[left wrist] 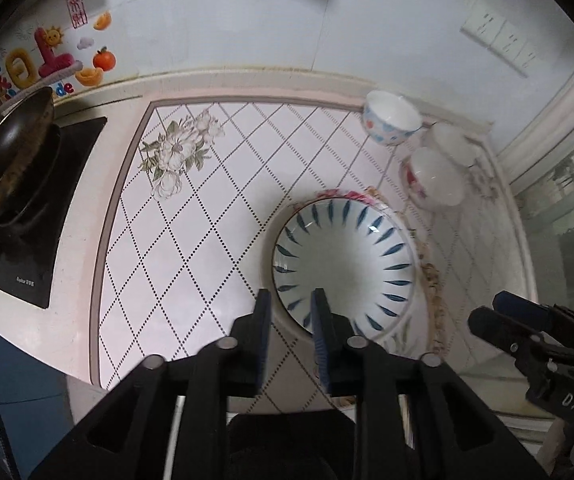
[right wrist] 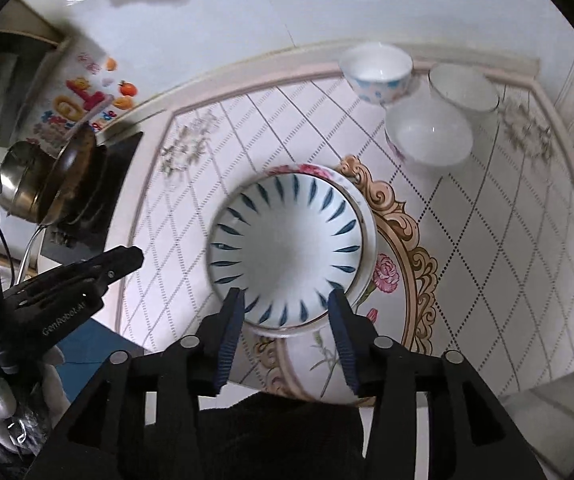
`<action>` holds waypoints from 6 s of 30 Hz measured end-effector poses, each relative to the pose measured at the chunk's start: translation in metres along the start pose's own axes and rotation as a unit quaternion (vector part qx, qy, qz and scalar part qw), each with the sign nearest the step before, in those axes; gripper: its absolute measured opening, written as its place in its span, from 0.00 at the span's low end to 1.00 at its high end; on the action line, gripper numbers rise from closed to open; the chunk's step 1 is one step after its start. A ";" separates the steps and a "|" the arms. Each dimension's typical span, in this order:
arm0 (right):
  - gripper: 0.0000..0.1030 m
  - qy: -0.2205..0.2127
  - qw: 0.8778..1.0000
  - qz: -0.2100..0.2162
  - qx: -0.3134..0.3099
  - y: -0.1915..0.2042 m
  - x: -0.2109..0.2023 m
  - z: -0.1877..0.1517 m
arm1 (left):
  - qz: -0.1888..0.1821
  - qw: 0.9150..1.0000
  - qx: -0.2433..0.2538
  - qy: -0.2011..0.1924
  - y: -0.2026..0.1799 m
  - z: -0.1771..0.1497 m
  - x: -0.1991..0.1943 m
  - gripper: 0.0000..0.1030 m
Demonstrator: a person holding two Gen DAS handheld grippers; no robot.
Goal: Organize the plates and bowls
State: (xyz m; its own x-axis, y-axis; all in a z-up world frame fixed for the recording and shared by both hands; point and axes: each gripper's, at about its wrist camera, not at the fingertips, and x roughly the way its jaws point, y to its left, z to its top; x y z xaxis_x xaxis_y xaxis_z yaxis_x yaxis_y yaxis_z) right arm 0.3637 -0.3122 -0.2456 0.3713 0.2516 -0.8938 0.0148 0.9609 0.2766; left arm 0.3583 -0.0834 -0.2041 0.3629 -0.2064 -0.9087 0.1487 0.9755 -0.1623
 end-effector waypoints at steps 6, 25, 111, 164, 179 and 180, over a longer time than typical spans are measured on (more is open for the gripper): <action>0.70 -0.034 0.999 -0.020 -0.012 0.021 -0.045 -0.020 | -0.006 0.999 0.016 -0.030 -0.005 -0.018 -0.040 0.24; 0.71 -0.061 0.997 0.000 0.042 -0.003 -0.100 -0.059 | -0.018 0.998 0.025 -0.047 -0.037 -0.032 -0.067 0.24; 0.14 0.108 0.985 0.062 0.121 -0.289 0.082 0.035 | -0.035 0.986 0.057 0.150 -0.224 0.033 0.216 0.11; 0.12 0.014 0.981 0.072 0.179 -0.352 0.136 0.231 | -0.020 0.995 0.002 0.099 -0.242 0.213 0.273 0.11; 0.13 -0.016 0.987 0.068 0.142 -0.320 0.061 0.180 | -0.058 0.995 0.053 0.064 -0.249 0.167 0.189 0.11; 0.13 -0.017 0.987 0.070 0.141 -0.318 0.054 0.174 | -0.062 0.995 0.055 0.062 -0.250 0.164 0.183 0.11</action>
State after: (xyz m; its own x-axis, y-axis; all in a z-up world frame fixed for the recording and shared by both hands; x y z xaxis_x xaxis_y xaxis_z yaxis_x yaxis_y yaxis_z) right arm 0.5403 -0.6241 -0.3206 0.4191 0.3717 -0.8284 0.2174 0.8447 0.4890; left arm 0.5388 -0.3771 -0.2665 0.2200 -0.3078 -0.9257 0.2883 0.9270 -0.2397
